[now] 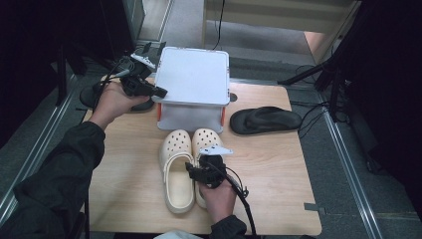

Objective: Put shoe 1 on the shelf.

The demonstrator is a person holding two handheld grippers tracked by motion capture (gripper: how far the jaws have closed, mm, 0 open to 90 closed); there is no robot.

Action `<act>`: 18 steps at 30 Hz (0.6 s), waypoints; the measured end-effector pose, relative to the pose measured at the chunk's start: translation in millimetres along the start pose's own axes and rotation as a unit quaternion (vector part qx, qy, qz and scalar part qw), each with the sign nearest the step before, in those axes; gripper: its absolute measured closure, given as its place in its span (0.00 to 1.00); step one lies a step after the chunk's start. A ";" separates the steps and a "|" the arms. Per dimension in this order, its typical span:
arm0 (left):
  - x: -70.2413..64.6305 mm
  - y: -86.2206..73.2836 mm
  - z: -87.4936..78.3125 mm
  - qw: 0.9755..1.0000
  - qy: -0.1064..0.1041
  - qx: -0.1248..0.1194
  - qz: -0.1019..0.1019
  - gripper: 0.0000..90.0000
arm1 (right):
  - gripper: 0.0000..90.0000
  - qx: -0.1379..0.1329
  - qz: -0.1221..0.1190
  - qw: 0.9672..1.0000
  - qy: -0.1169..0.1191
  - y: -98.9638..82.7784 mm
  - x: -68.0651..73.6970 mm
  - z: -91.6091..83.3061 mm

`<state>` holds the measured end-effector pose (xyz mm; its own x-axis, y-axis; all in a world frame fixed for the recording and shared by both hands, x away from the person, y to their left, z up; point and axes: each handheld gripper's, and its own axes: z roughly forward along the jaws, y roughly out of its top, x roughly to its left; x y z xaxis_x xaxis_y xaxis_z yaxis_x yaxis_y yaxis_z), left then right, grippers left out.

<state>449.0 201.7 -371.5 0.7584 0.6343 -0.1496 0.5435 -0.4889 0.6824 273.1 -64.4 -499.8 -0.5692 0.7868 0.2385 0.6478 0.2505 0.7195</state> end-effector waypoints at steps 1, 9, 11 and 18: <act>-0.1 -0.1 0.0 1.000 0.001 0.000 0.001 1.00 | 0.66 0.000 0.002 1.000 0.003 0.2 -1.3 -0.7; -0.3 0.1 0.2 1.000 0.001 0.000 0.003 1.00 | 0.73 0.005 -0.013 1.000 0.002 1.1 -1.8 -4.4; -0.3 0.0 0.2 1.000 0.001 0.000 0.003 1.00 | 0.73 0.007 -0.014 1.000 0.005 1.6 -2.5 -4.9; -0.3 0.1 0.0 1.000 0.002 0.001 0.005 1.00 | 0.74 0.009 -0.029 0.999 0.017 6.6 -4.8 -9.6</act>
<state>448.9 201.4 -371.4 0.7619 0.6324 -0.1401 0.5373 -0.4963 0.6819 275.3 -71.9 -489.9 -0.6234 0.7506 0.2191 0.6219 0.3062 0.7207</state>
